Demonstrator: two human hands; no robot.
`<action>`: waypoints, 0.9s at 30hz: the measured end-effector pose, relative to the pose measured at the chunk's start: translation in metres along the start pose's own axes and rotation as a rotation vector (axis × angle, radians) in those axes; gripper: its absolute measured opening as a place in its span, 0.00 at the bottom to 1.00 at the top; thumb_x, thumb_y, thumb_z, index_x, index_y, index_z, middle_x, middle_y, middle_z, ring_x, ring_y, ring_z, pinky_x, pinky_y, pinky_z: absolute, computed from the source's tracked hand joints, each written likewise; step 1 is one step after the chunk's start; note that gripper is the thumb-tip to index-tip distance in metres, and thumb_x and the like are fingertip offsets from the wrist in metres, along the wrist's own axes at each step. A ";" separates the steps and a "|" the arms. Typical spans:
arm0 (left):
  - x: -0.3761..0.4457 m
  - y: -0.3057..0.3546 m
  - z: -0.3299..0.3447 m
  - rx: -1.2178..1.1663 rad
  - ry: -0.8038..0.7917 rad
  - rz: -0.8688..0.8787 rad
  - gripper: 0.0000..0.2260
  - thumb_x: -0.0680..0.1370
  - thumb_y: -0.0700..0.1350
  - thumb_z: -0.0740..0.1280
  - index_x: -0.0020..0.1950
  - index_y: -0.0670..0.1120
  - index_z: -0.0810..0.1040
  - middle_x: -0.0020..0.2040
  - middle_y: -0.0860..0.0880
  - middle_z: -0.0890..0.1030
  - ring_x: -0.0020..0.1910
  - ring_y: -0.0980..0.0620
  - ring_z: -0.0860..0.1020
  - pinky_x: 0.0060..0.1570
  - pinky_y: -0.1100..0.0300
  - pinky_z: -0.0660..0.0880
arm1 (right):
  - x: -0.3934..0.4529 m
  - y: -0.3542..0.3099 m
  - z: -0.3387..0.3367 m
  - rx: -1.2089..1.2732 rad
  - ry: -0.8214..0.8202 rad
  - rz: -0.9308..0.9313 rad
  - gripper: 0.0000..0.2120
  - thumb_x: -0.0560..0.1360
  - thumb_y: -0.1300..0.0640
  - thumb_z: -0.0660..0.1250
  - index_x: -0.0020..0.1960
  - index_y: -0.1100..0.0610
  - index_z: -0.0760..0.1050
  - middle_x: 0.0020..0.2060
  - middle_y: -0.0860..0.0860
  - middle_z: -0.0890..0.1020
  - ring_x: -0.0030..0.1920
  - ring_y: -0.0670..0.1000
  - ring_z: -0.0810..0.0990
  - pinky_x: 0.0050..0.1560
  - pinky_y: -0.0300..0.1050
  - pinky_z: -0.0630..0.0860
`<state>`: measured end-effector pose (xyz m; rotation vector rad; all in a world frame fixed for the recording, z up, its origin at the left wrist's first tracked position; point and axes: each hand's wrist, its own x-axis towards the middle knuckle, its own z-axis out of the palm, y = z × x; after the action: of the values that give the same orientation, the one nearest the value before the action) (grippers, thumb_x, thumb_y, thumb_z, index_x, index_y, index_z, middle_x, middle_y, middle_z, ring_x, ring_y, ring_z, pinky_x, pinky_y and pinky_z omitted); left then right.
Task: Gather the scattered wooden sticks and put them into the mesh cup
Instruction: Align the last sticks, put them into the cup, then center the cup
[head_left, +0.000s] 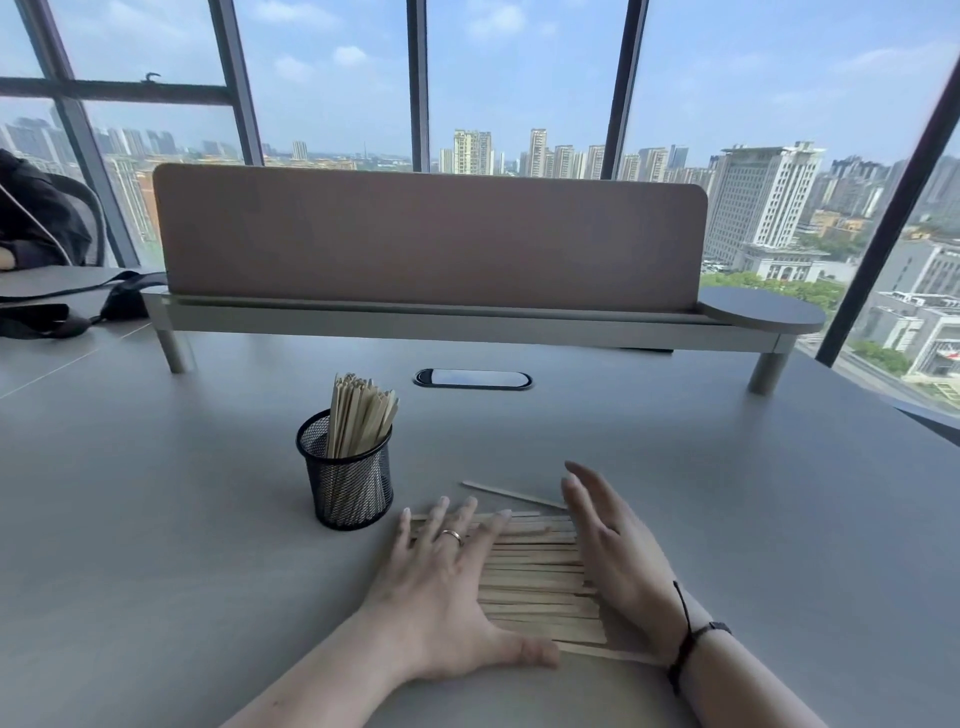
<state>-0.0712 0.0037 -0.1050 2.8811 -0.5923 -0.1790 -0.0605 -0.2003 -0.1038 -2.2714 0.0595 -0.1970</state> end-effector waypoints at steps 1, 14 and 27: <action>0.000 0.000 0.000 -0.004 0.015 0.002 0.58 0.56 0.86 0.55 0.80 0.62 0.42 0.83 0.53 0.43 0.80 0.51 0.36 0.77 0.42 0.36 | 0.001 0.000 0.003 -0.155 -0.089 -0.049 0.28 0.77 0.31 0.46 0.73 0.38 0.63 0.73 0.39 0.67 0.75 0.44 0.60 0.74 0.47 0.56; 0.000 -0.007 0.003 -0.021 0.041 0.051 0.55 0.60 0.84 0.56 0.80 0.61 0.42 0.82 0.53 0.39 0.79 0.52 0.34 0.77 0.44 0.37 | -0.001 -0.002 0.002 -0.317 -0.202 -0.262 0.24 0.75 0.31 0.53 0.65 0.40 0.73 0.56 0.33 0.76 0.54 0.30 0.67 0.65 0.37 0.62; 0.001 -0.013 0.005 -0.009 0.024 0.032 0.54 0.61 0.85 0.52 0.80 0.59 0.45 0.82 0.57 0.48 0.80 0.55 0.40 0.78 0.46 0.38 | -0.003 0.012 -0.013 0.039 -0.080 -0.037 0.27 0.71 0.27 0.57 0.64 0.37 0.73 0.60 0.39 0.80 0.61 0.39 0.77 0.64 0.44 0.72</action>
<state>-0.0661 0.0138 -0.1123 2.8591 -0.6308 -0.1419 -0.0653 -0.2179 -0.1047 -2.2406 -0.0280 -0.1258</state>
